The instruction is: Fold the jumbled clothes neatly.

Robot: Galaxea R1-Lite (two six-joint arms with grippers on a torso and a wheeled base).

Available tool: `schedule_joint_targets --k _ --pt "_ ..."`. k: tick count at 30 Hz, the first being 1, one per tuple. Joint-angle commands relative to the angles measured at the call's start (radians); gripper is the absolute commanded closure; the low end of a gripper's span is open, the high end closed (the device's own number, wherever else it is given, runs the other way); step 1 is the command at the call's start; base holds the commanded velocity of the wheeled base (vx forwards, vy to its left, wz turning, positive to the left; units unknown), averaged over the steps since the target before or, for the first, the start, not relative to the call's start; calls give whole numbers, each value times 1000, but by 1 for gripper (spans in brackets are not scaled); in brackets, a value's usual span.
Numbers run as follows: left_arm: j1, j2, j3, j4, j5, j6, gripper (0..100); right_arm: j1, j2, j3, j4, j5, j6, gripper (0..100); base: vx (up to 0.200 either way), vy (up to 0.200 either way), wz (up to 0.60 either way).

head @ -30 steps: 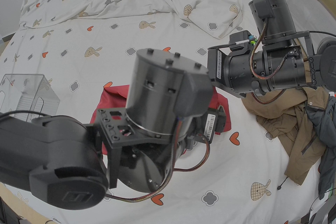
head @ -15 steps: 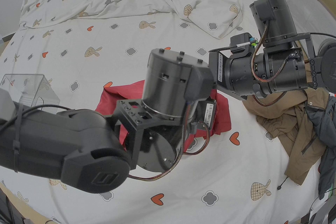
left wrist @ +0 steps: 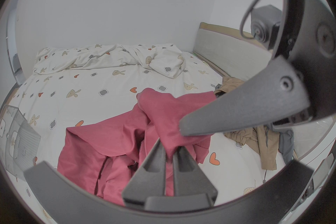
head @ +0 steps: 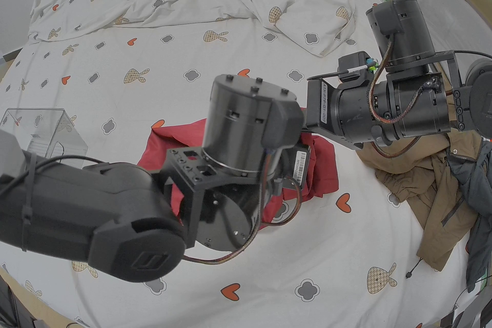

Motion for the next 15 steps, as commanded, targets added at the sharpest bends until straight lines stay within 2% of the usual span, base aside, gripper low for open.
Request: schedule_joint_targets --k 1,2,8,12,15 --pt "2 -63 42 2 0 0 100 -8 -2 7 -1 -1 -1 100 0 0 0" --pt "3 -73 50 2 0 0 100 -8 -2 7 -1 -1 -1 0 0 0 0" --pt "49 -152 108 5 2 0 100 -38 -48 33 -1 -1 -1 0 0 0 0" --pt "138 -264 137 44 2 26 100 -85 -164 164 -14 1 -8 0 0 0 0" --pt "174 -315 121 104 2 32 100 -103 -210 224 -15 5 -13 0 0 0 0"
